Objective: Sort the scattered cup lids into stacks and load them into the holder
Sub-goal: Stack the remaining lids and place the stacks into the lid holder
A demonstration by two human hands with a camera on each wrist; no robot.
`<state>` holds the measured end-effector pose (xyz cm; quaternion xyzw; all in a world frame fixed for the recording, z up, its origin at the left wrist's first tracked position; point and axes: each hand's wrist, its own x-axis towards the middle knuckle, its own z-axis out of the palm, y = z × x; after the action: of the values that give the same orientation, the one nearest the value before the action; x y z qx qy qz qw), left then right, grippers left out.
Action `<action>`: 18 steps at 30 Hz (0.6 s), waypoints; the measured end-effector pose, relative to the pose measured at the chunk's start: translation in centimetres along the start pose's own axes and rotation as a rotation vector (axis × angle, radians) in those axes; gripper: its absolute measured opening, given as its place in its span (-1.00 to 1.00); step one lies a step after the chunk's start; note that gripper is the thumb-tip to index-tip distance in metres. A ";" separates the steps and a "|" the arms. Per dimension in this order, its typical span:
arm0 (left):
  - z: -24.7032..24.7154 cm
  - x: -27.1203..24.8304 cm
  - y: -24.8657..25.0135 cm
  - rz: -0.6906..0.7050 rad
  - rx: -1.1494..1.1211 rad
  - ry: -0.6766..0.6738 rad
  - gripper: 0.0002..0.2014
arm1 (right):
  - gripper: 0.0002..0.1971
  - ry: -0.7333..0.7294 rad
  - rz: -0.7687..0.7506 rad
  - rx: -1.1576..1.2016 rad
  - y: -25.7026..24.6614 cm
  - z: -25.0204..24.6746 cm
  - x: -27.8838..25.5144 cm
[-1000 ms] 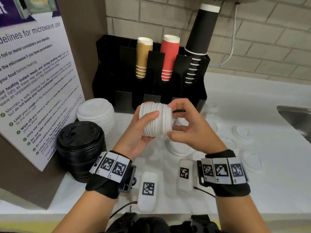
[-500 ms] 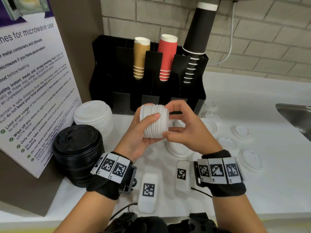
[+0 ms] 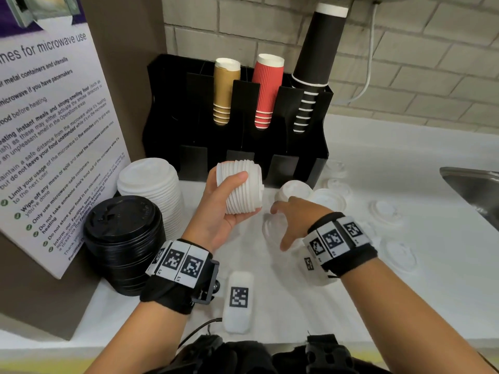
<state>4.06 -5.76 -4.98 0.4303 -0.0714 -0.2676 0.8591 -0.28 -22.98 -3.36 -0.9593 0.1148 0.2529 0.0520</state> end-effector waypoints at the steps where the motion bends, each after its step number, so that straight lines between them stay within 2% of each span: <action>1: 0.0 0.0 0.1 0.004 0.001 0.000 -0.41 | -0.13 -0.007 -0.010 -0.024 -0.2 0.0 0.2; 3: 0.0 0.0 0.1 0.014 0.003 -0.001 -0.36 | -0.18 -0.015 -0.031 -0.061 -0.6 -0.1 0.4; 5: -0.1 0.0 0.3 0.018 -0.008 0.011 -0.39 | -0.23 0.017 -0.047 -0.044 -0.5 -0.4 0.3; 8: -0.5 0.3 0.6 0.034 -0.030 0.027 -0.42 | -0.28 0.174 -0.088 0.120 0.8 -1.5 -0.8; 12: -1.0 0.6 0.8 0.047 -0.051 0.060 -0.38 | -0.25 0.404 -0.250 0.439 2.2 -2.4 -2.7; 15: -1.0 0.8 0.7 0.063 -0.041 0.079 -0.42 | -0.21 0.508 -0.284 0.436 2.1 -2.2 -3.2; 18: -1.0 1.0 0.5 0.063 -0.027 0.080 -0.43 | -0.21 0.536 -0.276 0.445 2.2 -2.5 -3.2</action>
<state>5.39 -5.37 -5.31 0.4265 -0.0467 -0.2239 0.8751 -2.38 -24.87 0.34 -0.9631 0.0460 -0.0479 0.2607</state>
